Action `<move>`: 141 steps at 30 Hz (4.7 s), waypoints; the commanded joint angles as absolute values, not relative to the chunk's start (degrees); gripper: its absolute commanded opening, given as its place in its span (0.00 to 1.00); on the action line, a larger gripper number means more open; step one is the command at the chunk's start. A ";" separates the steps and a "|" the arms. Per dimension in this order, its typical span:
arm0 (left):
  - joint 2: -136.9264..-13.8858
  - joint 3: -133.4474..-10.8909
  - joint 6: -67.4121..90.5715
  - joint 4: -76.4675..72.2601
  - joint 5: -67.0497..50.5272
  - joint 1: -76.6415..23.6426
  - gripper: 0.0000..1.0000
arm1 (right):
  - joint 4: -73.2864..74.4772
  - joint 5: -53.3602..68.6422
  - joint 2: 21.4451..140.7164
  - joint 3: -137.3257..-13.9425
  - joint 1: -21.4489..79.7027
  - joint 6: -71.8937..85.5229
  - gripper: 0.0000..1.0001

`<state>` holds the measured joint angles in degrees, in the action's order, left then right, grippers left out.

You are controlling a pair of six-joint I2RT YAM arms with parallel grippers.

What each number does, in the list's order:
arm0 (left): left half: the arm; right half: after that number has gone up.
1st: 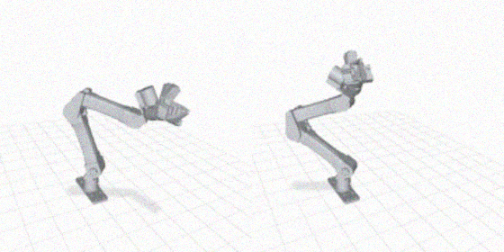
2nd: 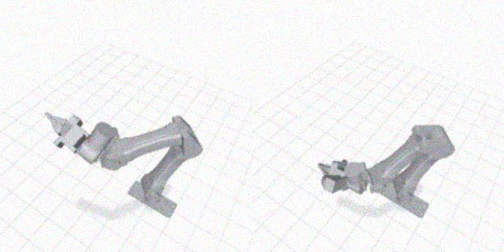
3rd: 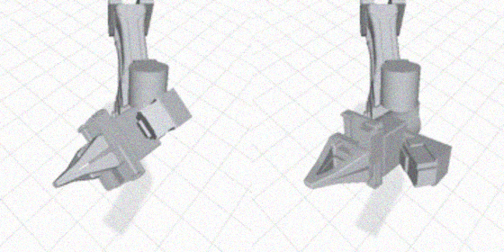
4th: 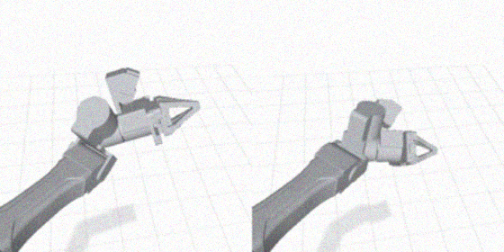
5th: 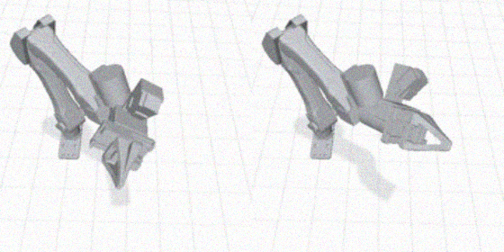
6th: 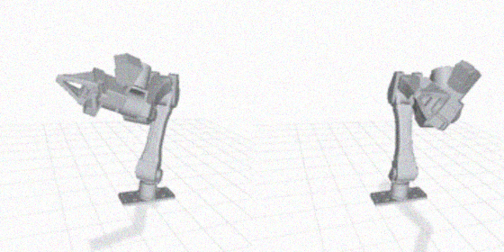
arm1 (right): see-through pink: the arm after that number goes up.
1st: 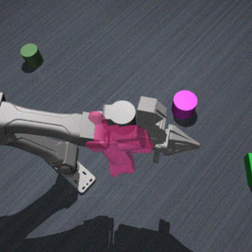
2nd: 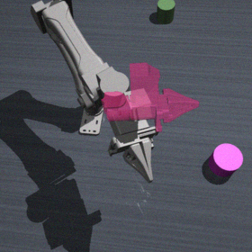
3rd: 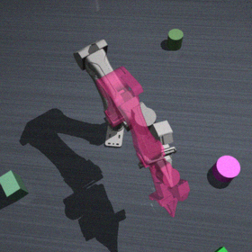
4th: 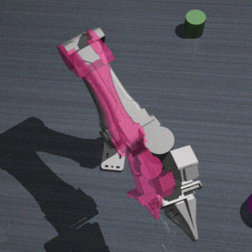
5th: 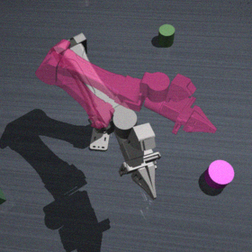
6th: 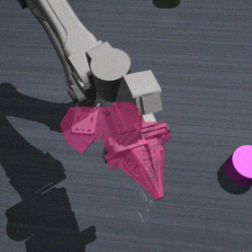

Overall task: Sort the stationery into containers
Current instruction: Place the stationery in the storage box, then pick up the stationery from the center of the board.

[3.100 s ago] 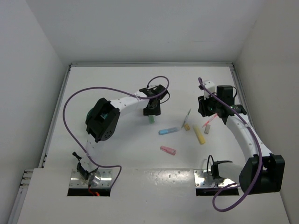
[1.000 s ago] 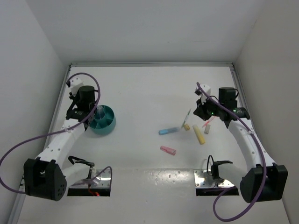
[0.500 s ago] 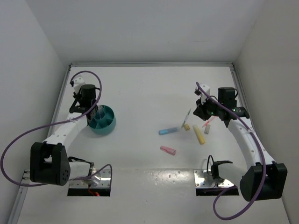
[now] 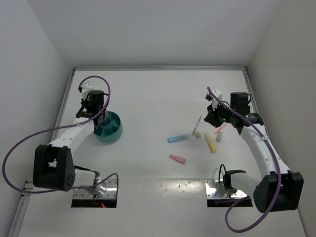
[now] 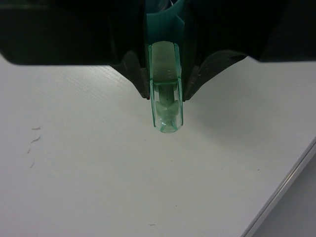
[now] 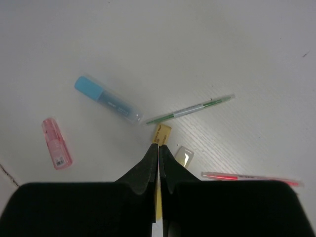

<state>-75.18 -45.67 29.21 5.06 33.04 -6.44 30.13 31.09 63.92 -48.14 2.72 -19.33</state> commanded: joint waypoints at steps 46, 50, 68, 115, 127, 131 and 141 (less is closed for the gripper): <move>-71.88 -64.95 22.69 14.59 -23.91 -26.50 0.63 | 33.28 15.11 74.70 -52.90 2.55 -16.96 0.33; -75.14 -63.64 20.74 15.12 -19.87 -35.58 0.00 | 34.01 13.72 76.03 -53.53 2.55 -17.58 0.63; -94.29 -70.91 81.54 28.01 22.14 -67.76 0.68 | 28.74 7.03 74.97 -51.42 2.55 -14.59 0.48; -118.21 -85.52 106.44 49.39 18.81 -69.08 0.56 | 27.60 4.48 72.77 -50.89 2.55 -12.83 0.00; -119.27 -83.32 101.87 49.92 17.23 -67.95 0.26 | 27.60 5.01 71.64 -50.89 2.55 -12.30 0.00; -118.13 -83.32 100.11 49.92 18.71 -67.41 0.11 | 27.60 5.01 71.63 -50.89 2.55 -12.30 0.00; -99.17 -90.70 71.75 58.36 50.38 -66.27 0.00 | 28.91 15.63 70.40 -50.36 2.55 -16.52 0.10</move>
<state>-110.15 -86.46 84.38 54.04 32.84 -67.11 28.86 8.51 72.58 -50.30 2.66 -13.85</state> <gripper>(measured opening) 0.326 0.055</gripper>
